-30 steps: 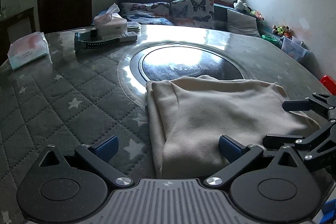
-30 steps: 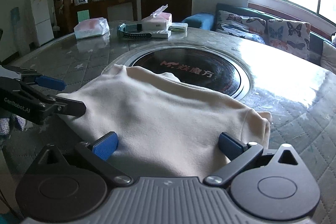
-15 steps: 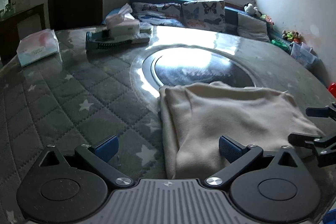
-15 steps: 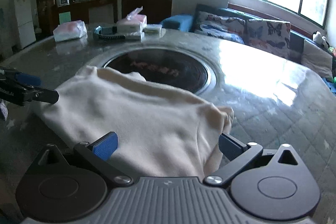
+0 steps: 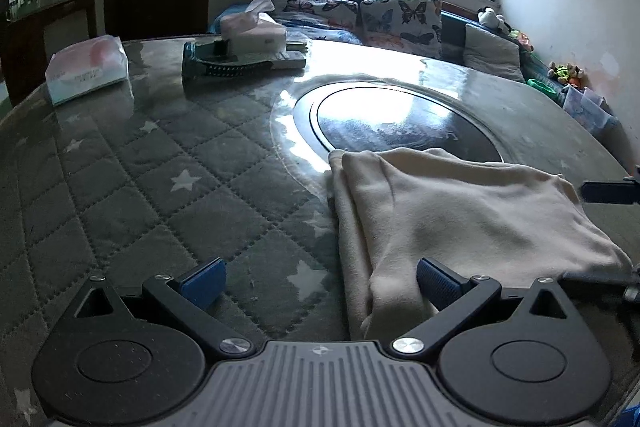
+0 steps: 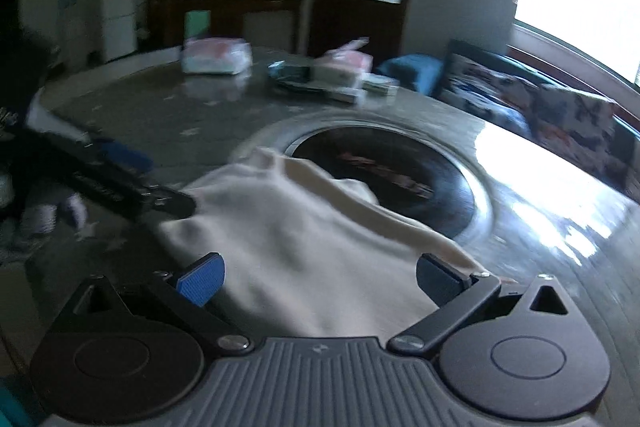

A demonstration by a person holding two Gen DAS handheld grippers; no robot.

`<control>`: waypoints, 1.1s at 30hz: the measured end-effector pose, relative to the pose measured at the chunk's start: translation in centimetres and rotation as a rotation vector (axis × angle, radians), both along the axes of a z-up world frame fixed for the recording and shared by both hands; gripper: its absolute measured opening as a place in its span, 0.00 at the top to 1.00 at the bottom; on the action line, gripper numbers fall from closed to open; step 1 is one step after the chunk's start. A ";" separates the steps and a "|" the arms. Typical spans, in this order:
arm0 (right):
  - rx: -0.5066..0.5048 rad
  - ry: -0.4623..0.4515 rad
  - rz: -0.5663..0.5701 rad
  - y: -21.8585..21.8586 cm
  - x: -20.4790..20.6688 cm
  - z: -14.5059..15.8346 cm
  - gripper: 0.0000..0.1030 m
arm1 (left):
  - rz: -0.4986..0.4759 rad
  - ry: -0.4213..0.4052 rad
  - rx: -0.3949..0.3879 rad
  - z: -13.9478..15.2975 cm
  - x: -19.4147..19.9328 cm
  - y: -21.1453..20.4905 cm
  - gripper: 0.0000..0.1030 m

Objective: Fold clothes

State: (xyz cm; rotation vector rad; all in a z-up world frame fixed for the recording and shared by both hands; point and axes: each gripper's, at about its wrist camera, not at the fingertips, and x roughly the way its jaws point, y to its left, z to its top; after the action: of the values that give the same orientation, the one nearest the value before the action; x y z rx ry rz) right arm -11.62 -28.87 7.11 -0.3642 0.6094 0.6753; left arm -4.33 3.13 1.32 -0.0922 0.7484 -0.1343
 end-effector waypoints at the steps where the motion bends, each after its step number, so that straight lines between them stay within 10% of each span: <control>1: -0.008 0.000 0.023 0.6 -0.2 0.0 0.00 | 0.000 0.000 0.000 0.0 0.0 0.0 0.00; 17: -0.129 -0.013 0.220 7.8 -1.7 -1.3 0.10 | 0.045 -0.031 -0.055 0.8 0.1 2.5 0.00; 33: -0.164 -0.052 0.271 10.4 -1.6 -1.5 0.87 | 0.107 0.080 -0.418 0.7 1.8 5.2 0.04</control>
State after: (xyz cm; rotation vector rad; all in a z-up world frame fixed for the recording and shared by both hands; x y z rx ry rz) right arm -13.18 -18.46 5.64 -0.6230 0.5728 0.8747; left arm -2.57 8.33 1.98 -0.5374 0.7849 -0.1841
